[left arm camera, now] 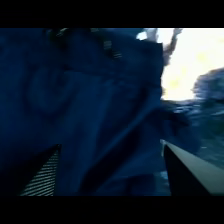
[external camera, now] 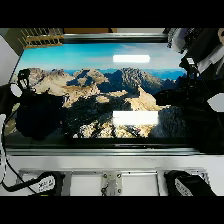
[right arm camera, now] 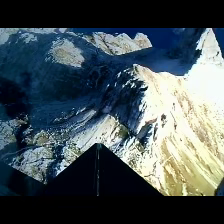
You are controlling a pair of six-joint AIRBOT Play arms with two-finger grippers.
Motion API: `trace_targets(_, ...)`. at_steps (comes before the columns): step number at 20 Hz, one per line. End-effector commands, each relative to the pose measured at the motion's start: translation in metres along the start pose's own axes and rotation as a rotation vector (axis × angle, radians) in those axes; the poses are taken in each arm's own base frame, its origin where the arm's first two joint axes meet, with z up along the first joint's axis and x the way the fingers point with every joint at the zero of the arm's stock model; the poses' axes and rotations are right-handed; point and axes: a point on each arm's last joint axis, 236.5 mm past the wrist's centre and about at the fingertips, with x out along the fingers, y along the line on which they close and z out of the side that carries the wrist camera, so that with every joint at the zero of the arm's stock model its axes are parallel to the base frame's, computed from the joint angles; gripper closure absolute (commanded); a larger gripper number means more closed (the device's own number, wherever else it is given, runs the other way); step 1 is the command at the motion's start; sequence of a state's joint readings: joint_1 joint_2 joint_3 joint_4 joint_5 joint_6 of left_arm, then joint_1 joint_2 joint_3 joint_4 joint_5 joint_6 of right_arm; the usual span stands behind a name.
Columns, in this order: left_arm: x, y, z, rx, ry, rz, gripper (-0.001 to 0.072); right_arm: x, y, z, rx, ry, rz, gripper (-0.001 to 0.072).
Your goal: Fold the clothes and pants, and hang the long-sleeved shirts on hangers.
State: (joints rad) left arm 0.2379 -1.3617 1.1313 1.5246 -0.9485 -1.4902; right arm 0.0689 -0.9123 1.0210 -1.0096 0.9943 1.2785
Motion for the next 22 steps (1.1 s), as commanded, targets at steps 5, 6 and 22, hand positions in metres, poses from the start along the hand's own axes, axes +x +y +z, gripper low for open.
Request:
trace_targets(5,0.061,0.052,-0.022,0.029,0.106,0.115,0.0025,0.000,0.000,0.000,-0.001,0.000,0.001,0.0680)
trace_targets(6,0.061,0.051,-0.022,0.028,0.105,0.114,0.0106,0.000,0.000,0.000,-0.001,0.000,0.001,0.0680)
trace_targets(22,-0.121,-0.389,-0.124,0.719,-0.156,-0.605,0.0701,-0.002,0.018,0.011,0.076,-0.041,0.085,0.0681)
